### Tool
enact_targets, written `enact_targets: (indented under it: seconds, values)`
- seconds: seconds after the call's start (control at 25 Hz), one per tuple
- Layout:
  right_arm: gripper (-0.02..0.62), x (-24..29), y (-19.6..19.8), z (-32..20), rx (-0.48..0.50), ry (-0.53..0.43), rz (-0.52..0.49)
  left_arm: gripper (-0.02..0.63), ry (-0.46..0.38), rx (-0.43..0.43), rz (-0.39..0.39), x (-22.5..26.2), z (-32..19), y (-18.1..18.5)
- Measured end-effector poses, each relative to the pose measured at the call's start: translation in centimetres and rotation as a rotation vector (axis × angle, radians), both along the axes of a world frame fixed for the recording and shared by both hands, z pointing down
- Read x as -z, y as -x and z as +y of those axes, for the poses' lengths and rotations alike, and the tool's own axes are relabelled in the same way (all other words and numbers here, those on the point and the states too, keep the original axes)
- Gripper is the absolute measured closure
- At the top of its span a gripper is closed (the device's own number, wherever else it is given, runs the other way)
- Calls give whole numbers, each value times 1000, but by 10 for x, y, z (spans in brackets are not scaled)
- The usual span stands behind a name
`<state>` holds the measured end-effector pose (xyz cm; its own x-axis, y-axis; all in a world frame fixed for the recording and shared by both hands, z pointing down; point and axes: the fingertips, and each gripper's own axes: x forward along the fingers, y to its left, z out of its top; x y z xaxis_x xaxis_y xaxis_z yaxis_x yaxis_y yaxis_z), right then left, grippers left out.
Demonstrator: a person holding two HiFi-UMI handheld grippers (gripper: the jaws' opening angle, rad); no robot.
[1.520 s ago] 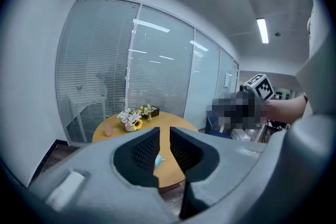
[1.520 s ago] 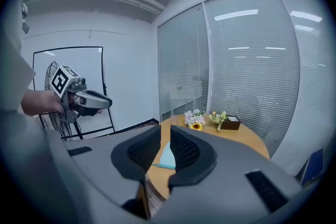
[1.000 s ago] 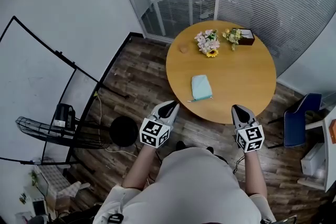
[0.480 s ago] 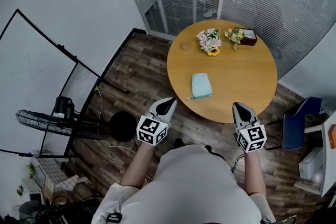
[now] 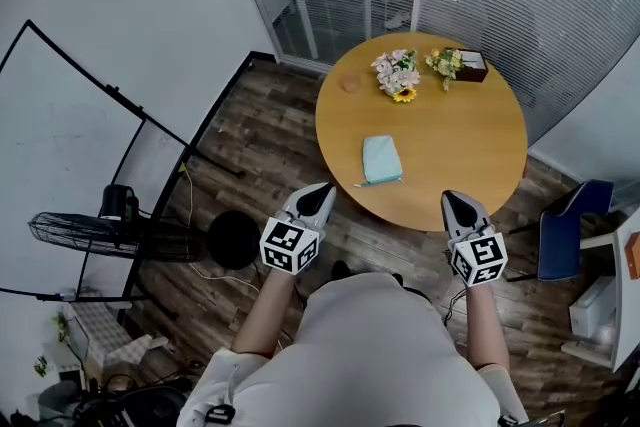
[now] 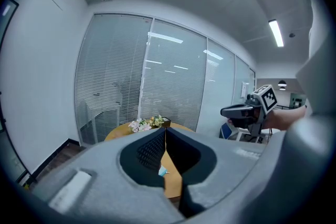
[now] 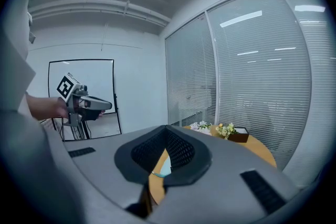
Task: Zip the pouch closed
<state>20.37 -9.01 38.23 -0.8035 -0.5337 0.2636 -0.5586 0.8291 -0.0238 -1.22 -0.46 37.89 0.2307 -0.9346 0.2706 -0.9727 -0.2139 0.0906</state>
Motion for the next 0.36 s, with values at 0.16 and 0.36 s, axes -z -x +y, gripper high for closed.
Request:
enact_targets:
  seconds: [0.16, 0.36]
  values:
    - [592, 1, 1, 0, 5, -6, 2, 586, -2, -2, 4, 0, -2, -2]
    - [593, 2, 2, -3, 5, -13, 4, 586, -3, -4, 6, -1, -5, -2]
